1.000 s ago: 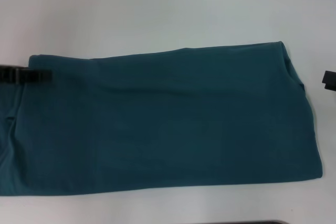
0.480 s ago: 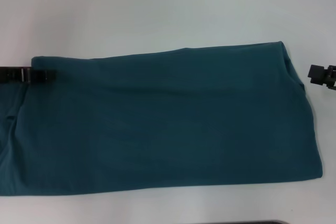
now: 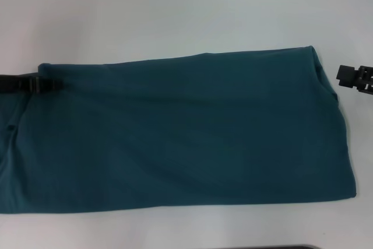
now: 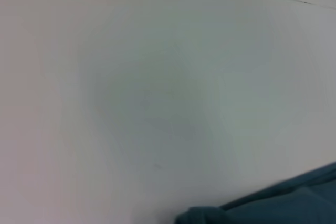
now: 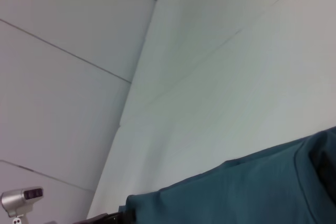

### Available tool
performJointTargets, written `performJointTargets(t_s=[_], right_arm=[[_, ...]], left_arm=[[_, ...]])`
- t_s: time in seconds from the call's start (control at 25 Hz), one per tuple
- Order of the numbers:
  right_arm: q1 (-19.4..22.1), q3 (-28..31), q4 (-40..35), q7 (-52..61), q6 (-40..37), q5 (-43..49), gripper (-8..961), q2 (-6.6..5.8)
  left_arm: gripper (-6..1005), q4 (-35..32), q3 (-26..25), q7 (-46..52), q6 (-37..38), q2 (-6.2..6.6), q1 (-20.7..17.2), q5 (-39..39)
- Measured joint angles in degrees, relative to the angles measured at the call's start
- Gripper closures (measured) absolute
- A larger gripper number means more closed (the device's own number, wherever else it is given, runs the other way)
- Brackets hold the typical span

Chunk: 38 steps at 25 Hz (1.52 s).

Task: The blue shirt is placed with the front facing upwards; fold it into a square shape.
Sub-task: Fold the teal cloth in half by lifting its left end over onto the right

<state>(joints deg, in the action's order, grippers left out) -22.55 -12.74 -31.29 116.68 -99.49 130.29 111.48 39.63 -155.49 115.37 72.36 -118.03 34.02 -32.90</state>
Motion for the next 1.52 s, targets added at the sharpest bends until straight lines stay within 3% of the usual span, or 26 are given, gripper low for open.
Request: performJointTargets(t_s=[0.32,0.48,0.8,1.0,1.08,1.28,1.4,1.52], right_arm=[[-0.4,-0.2,-0.2,-0.2,-0.5,-0.5,497,0.13],[-0.5,-0.2,-0.4,-1.3,-1.0,-0.8,497,0.11],[-0.9,-0.5,-0.1,-5.4,-1.4,-2.0,496,0.09],[-1.9,-1.7,0.2,-8.3,-1.1,-1.9,448,0.40],[-2.2,-2.6,0.3,-9.3,-1.1,-1.8,424,0.54],[-2.5,-3.2,0.3,-10.6,-2.4,-2.2,205,0.57],[-2.5,-3.0,0.1,-11.2,-2.9,-2.4,173,0.57],[-2.5,-3.0,0.2,-12.5,-3.4,-3.4,142,0.57]], left_arm=[[765,2.5,-0.6,0.5,4.3,-0.25,-1.1,-2.0],[762,5.3,-0.6,0.1,11.1,-0.10,-3.0,-8.4],[757,3.3,-0.8,0.2,20.0,2.99,-7.2,-25.3],[754,2.5,-0.8,-1.4,23.2,3.02,-8.6,-29.7],[701,2.3,-0.8,-2.2,24.6,2.78,-9.1,-31.1],[537,1.6,-0.8,-3.0,27.2,2.66,-9.3,-32.5],[364,1.6,-0.8,-3.2,28.2,2.42,-9.4,-32.8],[256,1.6,-0.8,-3.2,28.2,2.27,-9.4,-33.2]])
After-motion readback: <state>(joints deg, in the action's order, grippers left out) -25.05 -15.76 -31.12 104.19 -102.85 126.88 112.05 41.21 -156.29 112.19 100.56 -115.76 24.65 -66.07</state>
